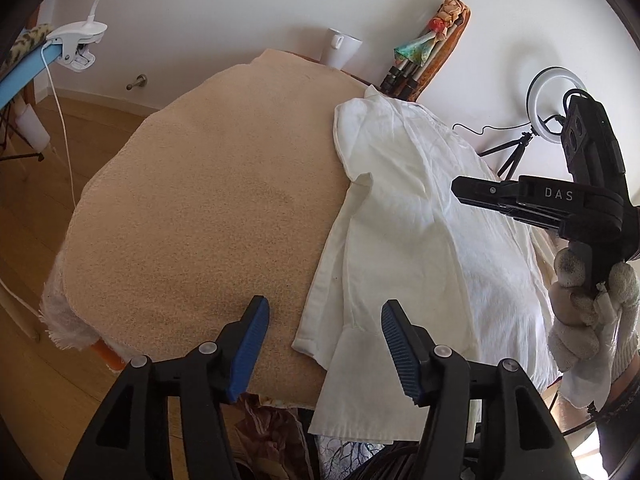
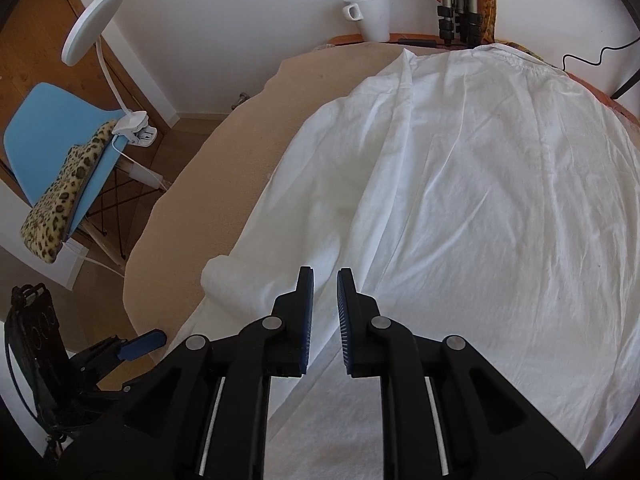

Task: Fold small clothes

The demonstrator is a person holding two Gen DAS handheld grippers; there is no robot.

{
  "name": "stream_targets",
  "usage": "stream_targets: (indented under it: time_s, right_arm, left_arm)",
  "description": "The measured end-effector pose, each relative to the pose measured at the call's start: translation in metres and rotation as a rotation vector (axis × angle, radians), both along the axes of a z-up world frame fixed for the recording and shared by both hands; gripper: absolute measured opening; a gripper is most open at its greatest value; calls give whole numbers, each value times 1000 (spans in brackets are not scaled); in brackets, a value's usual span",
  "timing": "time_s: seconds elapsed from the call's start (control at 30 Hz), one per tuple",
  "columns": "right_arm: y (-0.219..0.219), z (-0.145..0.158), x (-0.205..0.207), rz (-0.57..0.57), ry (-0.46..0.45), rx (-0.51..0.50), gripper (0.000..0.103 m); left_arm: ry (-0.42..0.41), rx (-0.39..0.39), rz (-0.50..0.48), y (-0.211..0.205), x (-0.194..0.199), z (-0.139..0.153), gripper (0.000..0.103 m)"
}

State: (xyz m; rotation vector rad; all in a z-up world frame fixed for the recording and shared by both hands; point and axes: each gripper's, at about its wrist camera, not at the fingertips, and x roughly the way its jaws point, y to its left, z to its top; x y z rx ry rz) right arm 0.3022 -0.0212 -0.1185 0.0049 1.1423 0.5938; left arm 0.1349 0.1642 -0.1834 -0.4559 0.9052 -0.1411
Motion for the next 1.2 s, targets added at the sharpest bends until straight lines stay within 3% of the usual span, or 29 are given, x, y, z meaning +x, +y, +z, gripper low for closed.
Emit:
stream_targets:
  time_s: [0.07,0.1,0.17,0.2,0.23,0.37,0.5,0.77,0.93,1.2]
  right_arm:
    - [9,-1,-2,33,32,30,25]
    - [12,-3,-3,44,45,38,33]
    - [16,-8,-2,43,49,25,41]
    - [17,-12,-1,37,54,21,42]
    - [17,-16,1,29,69,21,42]
    - [8,-35,10,-16,153,44,42]
    - [1,-37,15,-23,186,63,42]
    - [12,6,32,-12,132,97,60]
    - [49,20,40,53,83,23,60]
    - [91,1,41,105,46,-182,58]
  left_arm:
    - [-5,-4,-1,-2,-1,0,53]
    - [0,-18,-7,-1,-1,-1,33]
    - [0,-29,-13,-2,-2,-2,24]
    - [-2,-40,-20,-2,-2,-2,11]
    - [-4,-66,-32,-3,-3,-2,5]
    - [-56,-127,-33,-7,-13,8,3]
    - [-106,-131,-52,-18,-18,25,2]
    - [-146,-127,-98,-43,-16,43,1]
    - [-153,-91,-128,-63,-12,48,1]
    - [-163,-63,-184,-90,-13,54,0]
